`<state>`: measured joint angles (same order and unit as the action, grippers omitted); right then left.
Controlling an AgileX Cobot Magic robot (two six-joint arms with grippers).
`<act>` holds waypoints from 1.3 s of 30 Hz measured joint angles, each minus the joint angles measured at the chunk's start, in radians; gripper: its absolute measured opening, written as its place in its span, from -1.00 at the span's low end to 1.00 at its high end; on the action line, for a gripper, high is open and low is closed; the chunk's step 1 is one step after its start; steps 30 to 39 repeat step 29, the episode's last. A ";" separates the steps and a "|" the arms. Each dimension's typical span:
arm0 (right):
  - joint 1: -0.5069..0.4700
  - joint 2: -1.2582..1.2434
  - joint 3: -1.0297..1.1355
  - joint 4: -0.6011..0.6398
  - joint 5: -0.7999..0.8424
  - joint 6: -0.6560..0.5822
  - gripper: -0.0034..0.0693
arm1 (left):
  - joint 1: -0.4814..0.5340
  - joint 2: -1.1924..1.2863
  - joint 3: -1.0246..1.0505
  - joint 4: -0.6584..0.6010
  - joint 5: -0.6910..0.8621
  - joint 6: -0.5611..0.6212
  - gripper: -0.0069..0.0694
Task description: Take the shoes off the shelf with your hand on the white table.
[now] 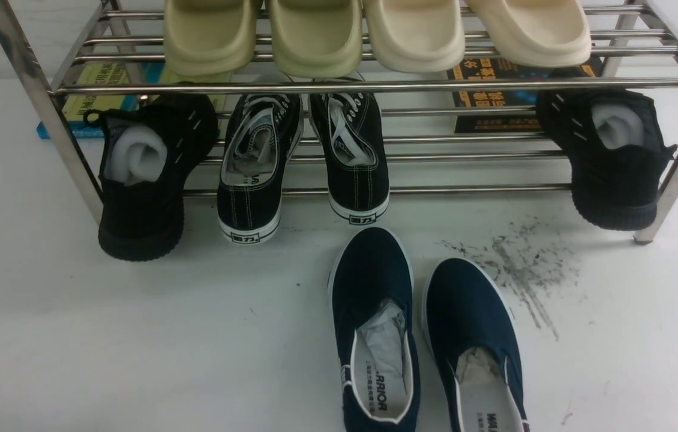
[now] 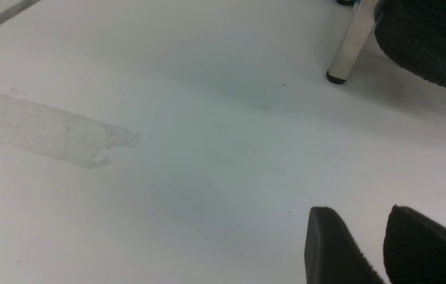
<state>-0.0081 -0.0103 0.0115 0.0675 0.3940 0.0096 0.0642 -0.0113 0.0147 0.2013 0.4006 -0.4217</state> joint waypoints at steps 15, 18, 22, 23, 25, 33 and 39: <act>0.000 0.000 0.000 0.000 0.000 0.000 -0.65 | 0.000 0.000 0.000 0.000 0.000 0.000 -0.19; 0.000 0.000 0.000 0.000 0.000 0.000 -0.63 | 0.000 0.000 0.000 0.000 0.000 0.000 -0.19; 0.000 0.000 0.000 0.000 0.000 0.000 -0.62 | 0.000 0.000 0.000 0.000 0.000 0.000 -0.19; 0.000 0.000 0.000 0.000 0.000 0.000 -0.62 | 0.000 0.000 0.000 0.000 0.000 0.000 -0.19; 0.000 0.000 0.000 0.000 0.000 0.000 -0.62 | 0.000 0.000 0.000 0.000 0.000 0.000 -0.19; 0.000 0.000 0.000 0.000 0.000 0.000 -0.61 | 0.000 0.000 0.000 0.000 0.000 0.000 -0.19; 0.000 0.000 0.000 0.000 0.000 0.000 -0.61 | 0.000 0.000 0.000 0.000 0.000 0.000 -0.19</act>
